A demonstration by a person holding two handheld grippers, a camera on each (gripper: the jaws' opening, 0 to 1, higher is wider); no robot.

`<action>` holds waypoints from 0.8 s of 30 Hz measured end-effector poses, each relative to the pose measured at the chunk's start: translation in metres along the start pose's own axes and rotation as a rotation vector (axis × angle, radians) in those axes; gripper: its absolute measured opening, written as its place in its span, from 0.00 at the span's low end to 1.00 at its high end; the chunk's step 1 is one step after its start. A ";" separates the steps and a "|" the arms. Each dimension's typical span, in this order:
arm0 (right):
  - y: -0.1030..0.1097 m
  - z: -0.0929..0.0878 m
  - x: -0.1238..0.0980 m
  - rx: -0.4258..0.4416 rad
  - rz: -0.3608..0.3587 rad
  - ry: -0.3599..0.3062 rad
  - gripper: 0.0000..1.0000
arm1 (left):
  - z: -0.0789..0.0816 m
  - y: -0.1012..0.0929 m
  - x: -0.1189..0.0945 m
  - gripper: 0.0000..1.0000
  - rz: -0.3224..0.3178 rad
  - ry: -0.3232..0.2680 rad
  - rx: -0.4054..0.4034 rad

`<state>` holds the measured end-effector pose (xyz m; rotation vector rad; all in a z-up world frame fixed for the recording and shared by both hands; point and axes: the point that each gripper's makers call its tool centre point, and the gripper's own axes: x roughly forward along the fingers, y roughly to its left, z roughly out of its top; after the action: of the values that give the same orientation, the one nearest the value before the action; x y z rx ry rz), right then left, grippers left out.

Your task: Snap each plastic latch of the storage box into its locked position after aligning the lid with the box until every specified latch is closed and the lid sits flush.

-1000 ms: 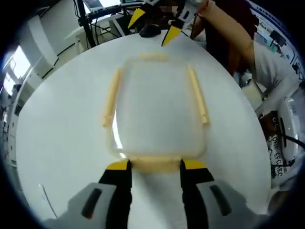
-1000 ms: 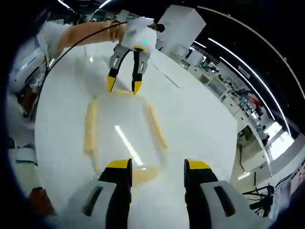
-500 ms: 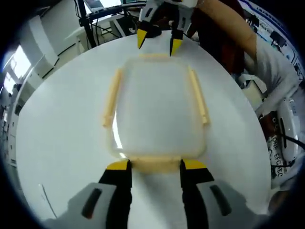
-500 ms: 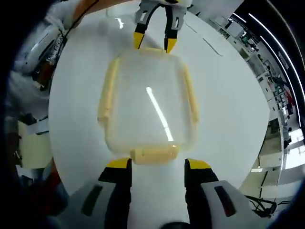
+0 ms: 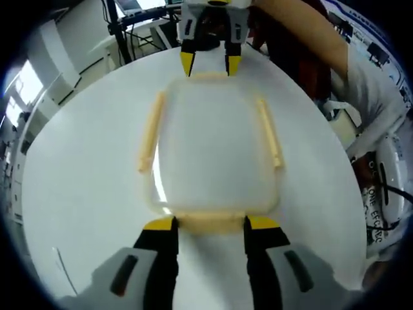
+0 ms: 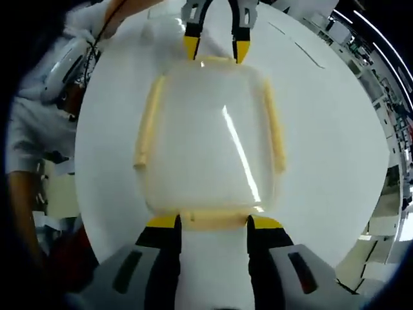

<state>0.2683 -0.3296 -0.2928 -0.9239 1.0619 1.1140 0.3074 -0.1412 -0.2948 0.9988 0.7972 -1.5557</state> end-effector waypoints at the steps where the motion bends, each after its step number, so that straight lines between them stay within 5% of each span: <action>1: 0.000 0.000 0.000 -0.001 0.011 0.002 0.40 | 0.000 0.000 0.000 0.39 0.001 0.003 0.000; 5: 0.000 -0.001 0.002 0.004 0.071 -0.012 0.40 | 0.000 0.000 0.000 0.40 0.003 0.008 -0.001; 12: -0.001 -0.001 0.004 0.006 0.082 0.063 0.40 | 0.000 0.001 0.000 0.40 0.001 0.005 -0.003; 19: -0.003 -0.003 0.003 0.019 0.077 0.023 0.40 | 0.000 0.002 0.000 0.41 -0.001 0.024 0.004; 24: -0.001 -0.001 0.004 0.023 0.073 0.036 0.39 | -0.001 0.003 -0.002 0.41 -0.002 -0.029 -0.010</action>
<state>0.2699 -0.3299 -0.2973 -0.8961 1.1426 1.1468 0.3104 -0.1398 -0.2940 0.9665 0.7853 -1.5628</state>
